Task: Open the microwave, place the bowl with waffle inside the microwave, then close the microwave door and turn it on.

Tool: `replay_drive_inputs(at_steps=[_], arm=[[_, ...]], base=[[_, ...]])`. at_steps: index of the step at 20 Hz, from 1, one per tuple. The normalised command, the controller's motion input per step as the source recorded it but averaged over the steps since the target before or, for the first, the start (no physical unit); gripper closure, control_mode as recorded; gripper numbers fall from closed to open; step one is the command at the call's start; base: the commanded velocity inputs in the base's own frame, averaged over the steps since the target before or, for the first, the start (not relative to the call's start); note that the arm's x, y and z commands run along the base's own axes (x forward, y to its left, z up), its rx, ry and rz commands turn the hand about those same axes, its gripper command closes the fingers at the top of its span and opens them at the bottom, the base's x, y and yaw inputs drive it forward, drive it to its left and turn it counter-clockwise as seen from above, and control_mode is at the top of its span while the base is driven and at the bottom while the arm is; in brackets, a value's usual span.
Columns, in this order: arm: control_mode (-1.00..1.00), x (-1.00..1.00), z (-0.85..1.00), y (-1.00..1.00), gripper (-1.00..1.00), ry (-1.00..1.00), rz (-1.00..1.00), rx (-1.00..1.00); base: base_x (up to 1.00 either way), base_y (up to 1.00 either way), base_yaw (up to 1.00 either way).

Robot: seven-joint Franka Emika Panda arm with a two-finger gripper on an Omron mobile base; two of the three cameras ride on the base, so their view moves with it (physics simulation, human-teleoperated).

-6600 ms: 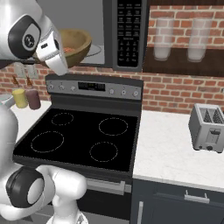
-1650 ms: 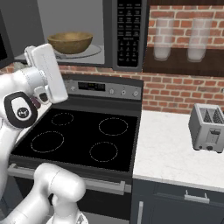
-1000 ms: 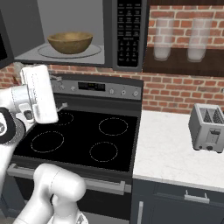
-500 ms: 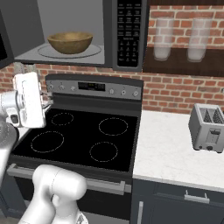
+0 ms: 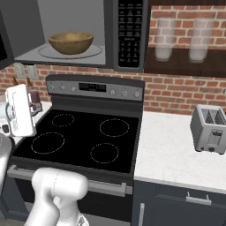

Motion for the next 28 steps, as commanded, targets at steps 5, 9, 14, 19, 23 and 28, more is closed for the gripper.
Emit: replay_drive_inputs(at_steps=[5,9,14,19,23,28], arm=[[-1.0,-0.13,-0.38,0.5,1.0,0.0,-0.01,-0.13],[-1.0,-0.3,-0.14,0.72,1.0,0.0,-0.05,-0.06],[-1.0,-0.34,0.0,0.85,1.0,0.0,-0.09,-0.07],[-1.0,-0.18,0.0,0.95,1.0,0.0,-0.08,-0.09],[-1.0,0.0,0.0,0.95,1.0,0.0,-0.05,-0.12],[-1.0,0.0,0.0,0.95,1.0,0.0,-0.02,-0.14]], base=[[0.0,0.0,0.0],[0.0,0.0,0.0],[0.0,0.0,0.0],[0.0,0.0,0.0],[0.0,0.0,0.0],[0.0,0.0,0.0]])
